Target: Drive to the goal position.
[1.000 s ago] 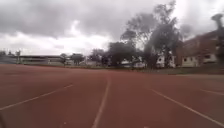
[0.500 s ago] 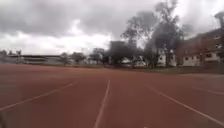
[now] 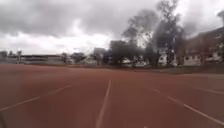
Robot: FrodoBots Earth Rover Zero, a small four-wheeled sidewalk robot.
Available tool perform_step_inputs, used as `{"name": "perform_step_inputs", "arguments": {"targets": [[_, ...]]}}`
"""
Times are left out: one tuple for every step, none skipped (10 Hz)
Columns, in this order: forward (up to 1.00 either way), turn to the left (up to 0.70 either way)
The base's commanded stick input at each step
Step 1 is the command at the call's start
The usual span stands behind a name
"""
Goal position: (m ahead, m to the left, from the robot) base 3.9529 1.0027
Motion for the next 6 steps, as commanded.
{"name": "perform_step_inputs", "arguments": {"targets": [[0.7, 0.0], [0.7, 0.0], [0.7, 0.0], [0.7, 0.0], [0.7, 0.0], [0.7, 0.0]]}}
